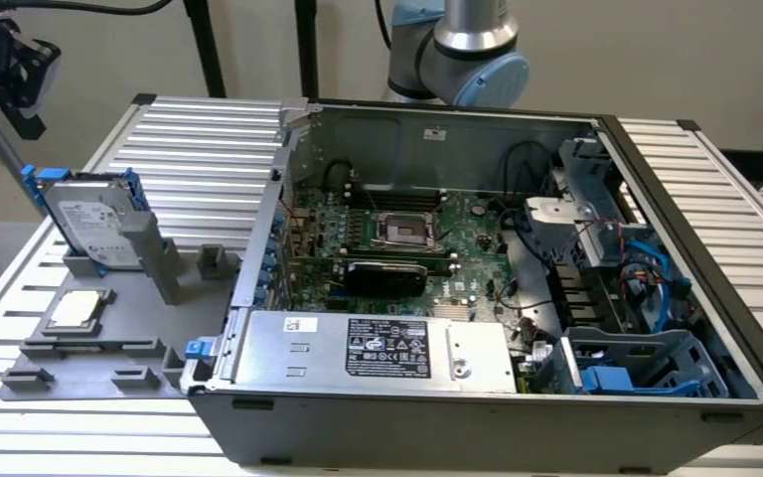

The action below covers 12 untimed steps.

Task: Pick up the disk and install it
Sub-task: 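Pick up the disk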

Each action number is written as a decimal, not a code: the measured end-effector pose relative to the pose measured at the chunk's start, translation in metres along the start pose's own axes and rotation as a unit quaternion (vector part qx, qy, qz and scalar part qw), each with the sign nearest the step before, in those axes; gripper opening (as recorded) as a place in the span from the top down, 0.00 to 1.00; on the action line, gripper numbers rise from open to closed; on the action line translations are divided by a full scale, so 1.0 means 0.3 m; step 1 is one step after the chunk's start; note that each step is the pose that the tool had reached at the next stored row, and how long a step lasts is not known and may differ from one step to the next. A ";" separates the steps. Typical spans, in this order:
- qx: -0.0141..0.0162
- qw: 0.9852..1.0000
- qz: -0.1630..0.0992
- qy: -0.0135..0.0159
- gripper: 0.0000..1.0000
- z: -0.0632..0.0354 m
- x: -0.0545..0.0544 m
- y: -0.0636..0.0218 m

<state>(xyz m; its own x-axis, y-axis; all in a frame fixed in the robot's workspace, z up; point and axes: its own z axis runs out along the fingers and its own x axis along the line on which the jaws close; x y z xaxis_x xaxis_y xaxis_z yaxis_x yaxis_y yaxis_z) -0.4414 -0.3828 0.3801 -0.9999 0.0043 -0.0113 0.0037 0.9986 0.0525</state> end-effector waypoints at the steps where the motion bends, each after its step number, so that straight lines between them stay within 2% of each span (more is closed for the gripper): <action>1: 0.000 1.000 0.000 0.000 0.89 0.000 0.000 0.000; 8: 0.000 1.000 -0.003 0.001 0.89 0.001 -0.001 0.000; 12: 0.000 0.999 -0.037 0.003 0.89 0.005 0.000 0.000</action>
<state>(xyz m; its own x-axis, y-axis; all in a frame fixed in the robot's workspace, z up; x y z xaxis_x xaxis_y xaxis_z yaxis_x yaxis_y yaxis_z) -0.4412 -0.3828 0.3787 -0.9976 -0.0691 -0.0082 -0.0694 0.9962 0.0525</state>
